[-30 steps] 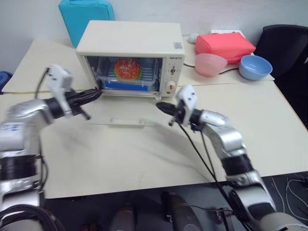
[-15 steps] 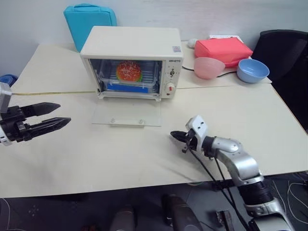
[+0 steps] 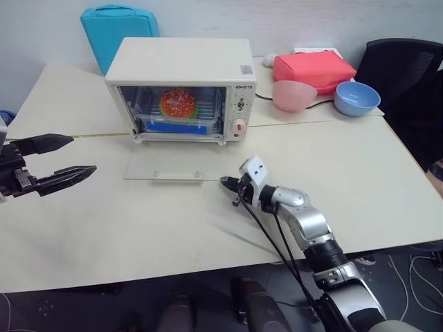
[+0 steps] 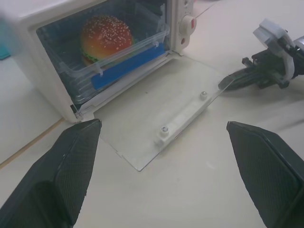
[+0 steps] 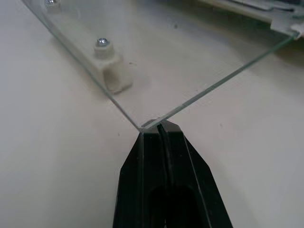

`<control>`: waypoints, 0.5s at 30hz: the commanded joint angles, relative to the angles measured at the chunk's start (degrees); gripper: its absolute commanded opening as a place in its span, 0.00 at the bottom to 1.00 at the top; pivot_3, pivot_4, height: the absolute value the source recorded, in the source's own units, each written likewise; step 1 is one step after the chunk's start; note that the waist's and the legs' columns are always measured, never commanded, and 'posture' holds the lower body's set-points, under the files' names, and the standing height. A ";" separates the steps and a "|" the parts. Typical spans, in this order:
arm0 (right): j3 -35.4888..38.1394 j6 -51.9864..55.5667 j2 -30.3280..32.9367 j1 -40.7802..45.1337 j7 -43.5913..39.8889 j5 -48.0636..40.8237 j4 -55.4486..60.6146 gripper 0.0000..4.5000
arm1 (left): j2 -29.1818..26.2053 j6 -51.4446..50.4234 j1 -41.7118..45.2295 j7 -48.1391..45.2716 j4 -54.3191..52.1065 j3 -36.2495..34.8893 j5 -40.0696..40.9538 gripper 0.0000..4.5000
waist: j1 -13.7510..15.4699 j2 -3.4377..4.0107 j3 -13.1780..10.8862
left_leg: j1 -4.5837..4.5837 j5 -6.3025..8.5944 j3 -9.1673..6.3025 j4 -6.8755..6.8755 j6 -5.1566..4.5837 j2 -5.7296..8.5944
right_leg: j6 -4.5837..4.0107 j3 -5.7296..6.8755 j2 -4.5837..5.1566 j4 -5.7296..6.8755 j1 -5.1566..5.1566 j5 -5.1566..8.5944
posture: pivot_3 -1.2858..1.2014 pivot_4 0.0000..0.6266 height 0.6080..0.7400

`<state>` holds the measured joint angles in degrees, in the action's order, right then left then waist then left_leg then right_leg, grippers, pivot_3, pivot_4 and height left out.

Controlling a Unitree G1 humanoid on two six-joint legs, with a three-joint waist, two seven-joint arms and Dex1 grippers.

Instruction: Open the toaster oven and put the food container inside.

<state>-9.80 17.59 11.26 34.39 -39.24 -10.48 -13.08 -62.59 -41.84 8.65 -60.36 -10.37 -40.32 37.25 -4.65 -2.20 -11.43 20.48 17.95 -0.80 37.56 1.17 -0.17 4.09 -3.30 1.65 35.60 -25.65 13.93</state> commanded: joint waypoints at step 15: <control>15.13 20.77 25.49 8.69 -18.30 -20.87 19.65 0.35 | -0.87 2.36 1.31 0.13 1.94 -0.11 0.62 1.00 | 0.68 0.07 -0.04 | 0.30 0.06 -0.12 -0.44 -0.08 -0.02 | 0.02 0.13 0.08 -0.48 -0.06 0.01 | 0.52 0.24 1.00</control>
<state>1.73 35.69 33.73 42.88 -54.18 -27.03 2.56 -62.58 -40.54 9.41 -59.81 -8.15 -39.31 37.31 -3.97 -2.14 -11.47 20.84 18.02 -0.93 37.14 1.08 -0.19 4.12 -3.17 1.73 35.10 -25.75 13.92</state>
